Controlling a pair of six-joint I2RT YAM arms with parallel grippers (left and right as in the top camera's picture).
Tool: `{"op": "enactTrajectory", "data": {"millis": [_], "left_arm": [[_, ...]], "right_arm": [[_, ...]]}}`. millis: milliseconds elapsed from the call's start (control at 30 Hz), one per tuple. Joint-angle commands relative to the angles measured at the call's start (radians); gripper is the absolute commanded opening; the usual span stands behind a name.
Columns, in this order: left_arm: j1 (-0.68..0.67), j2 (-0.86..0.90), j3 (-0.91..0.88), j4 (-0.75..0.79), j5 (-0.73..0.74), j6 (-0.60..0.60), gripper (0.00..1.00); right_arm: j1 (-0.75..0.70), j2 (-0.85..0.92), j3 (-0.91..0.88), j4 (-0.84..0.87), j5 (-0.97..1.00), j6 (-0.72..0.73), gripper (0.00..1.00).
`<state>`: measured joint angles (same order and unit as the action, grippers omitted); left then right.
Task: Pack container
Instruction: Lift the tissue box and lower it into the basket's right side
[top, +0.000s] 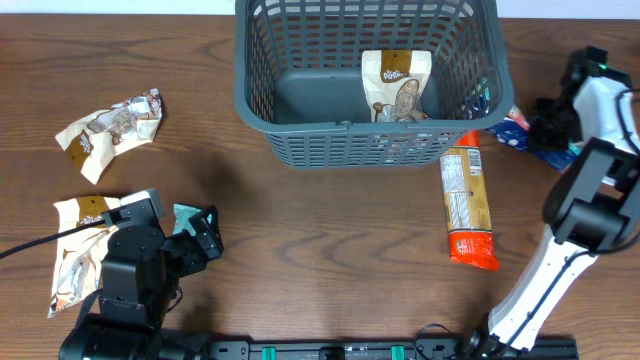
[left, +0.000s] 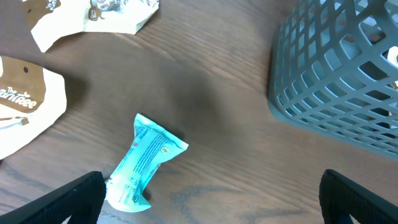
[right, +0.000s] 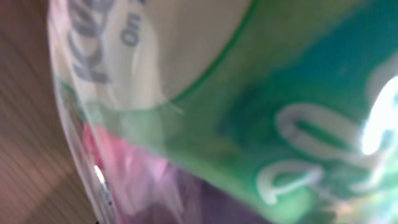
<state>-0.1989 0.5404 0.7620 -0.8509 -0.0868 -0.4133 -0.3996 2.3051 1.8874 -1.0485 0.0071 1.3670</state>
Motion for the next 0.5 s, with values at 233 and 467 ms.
{"op": "enactTrajectory", "data": {"millis": [233, 467], "left_arm": [[0.002, -0.004, 0.023, -0.002, -0.019, 0.016, 0.99], [0.002, -0.004, 0.023, -0.002, -0.019, 0.016, 0.98]], "right_arm": [[-0.174, -0.412, 0.003, 0.057, 0.018, -0.2, 0.01], [-0.192, -0.645, 0.003, 0.174, -0.126, -0.369, 0.01]]}}
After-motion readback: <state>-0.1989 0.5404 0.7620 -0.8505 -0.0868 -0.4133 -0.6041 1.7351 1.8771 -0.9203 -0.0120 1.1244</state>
